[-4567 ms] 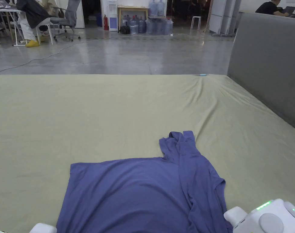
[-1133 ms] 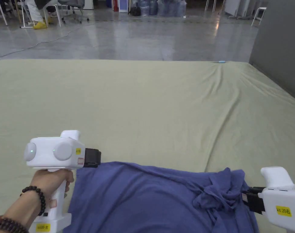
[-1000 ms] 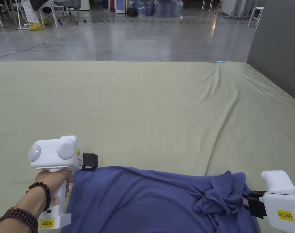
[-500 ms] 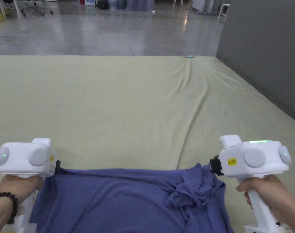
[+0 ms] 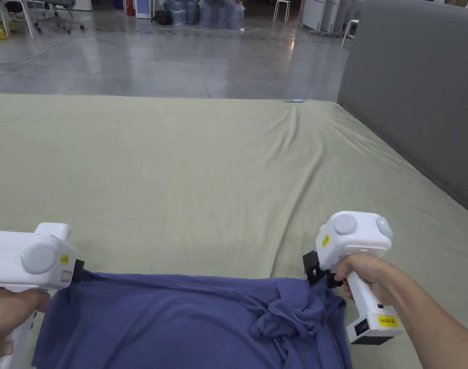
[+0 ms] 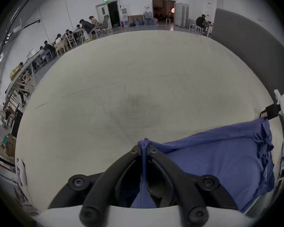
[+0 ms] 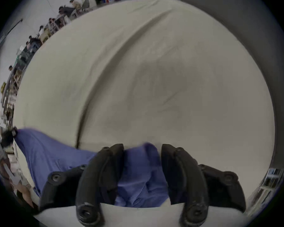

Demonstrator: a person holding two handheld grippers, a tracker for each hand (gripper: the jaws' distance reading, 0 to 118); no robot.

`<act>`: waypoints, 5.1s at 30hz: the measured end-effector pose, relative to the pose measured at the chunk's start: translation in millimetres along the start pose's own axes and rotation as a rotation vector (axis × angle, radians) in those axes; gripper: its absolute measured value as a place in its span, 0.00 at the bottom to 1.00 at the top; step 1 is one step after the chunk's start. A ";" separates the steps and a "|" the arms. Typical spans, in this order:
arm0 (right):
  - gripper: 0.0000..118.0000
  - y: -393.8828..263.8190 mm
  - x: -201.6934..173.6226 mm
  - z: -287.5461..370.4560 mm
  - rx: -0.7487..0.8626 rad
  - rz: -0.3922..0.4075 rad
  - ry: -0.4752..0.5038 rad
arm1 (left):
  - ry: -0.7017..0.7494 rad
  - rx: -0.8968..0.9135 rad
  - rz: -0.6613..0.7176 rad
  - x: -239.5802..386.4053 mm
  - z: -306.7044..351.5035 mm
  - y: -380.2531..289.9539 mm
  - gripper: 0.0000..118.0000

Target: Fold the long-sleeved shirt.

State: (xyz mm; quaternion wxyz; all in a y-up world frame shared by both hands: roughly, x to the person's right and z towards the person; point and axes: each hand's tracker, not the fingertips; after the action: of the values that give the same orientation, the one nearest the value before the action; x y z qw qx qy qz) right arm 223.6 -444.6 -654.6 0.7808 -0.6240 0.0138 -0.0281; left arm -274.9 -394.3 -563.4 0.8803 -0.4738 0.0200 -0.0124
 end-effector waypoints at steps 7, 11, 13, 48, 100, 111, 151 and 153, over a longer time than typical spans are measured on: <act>0.01 -14.8 -12.7 27.5 0.131 0.042 -0.020 | 0.007 0.017 -0.014 0.8 19.5 -5.2 0.00; 0.01 -23.8 -0.3 78.9 0.243 0.014 0.092 | -0.025 0.089 0.017 -9.8 60.6 -9.4 0.00; 0.01 -37.9 0.9 107.8 0.304 0.045 0.116 | -0.039 0.119 0.015 -15.0 82.7 -17.8 0.00; 0.87 -302.2 28.6 149.9 0.280 0.315 0.038 | -0.177 -0.078 -0.004 -34.7 161.8 -225.5 0.99; 0.00 -265.8 -56.9 172.1 0.553 0.178 0.211 | -0.759 -0.164 0.356 -85.7 16.0 -211.6 0.01; 0.00 -263.7 -77.8 180.0 0.559 0.211 0.211 | -0.619 -0.028 0.323 -162.7 59.4 -198.3 0.01; 0.00 -272.1 -89.6 181.5 0.545 0.271 0.262 | -0.794 -0.172 0.453 -3.8 50.4 -155.6 0.75; 0.00 -271.5 -88.3 180.0 0.542 0.266 0.263 | -0.774 -0.074 0.389 -17.1 76.2 -146.6 0.83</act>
State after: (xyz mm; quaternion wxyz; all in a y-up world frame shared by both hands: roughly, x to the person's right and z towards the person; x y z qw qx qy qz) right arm 138.5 -323.6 -351.3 0.9069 -0.3771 0.1877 -0.0087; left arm -288.9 -410.8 -398.6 0.7913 -0.4623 -0.2221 0.3328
